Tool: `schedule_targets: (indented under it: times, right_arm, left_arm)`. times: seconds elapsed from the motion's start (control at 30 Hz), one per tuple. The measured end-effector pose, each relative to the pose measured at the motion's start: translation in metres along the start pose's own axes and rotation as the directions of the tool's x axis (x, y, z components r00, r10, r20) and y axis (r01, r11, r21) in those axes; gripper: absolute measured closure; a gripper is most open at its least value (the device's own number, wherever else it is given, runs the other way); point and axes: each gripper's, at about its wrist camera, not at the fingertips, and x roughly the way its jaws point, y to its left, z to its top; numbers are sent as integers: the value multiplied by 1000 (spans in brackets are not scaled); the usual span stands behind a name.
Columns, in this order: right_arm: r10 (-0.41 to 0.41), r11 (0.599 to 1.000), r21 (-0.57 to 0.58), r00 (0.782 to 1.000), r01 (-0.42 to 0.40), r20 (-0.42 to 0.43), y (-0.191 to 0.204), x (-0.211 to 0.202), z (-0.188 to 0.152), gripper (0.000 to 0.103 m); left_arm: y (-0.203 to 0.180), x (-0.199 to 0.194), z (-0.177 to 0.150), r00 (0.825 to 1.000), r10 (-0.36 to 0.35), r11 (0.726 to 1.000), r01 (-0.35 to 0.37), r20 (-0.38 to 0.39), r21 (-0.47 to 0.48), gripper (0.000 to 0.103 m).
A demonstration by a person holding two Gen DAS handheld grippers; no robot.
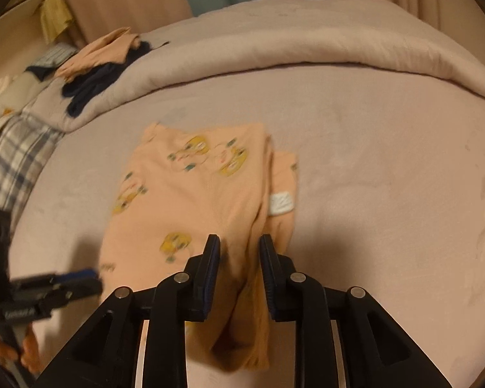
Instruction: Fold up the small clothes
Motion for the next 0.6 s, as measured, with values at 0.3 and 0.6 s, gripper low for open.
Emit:
schedule_targets:
  times: [0.3,0.6]
  right_arm:
    - [-23,1000,-1,996,23,-88,-16,17,-28,54]
    - [68,996,59,994,-63,-82,-28,0,-38,48]
  left_arm:
    - [-7,17,-3,999,31,999,-30,-22,44,67]
    - [-3,5,-4,1000,15,998,-15,3,54,60]
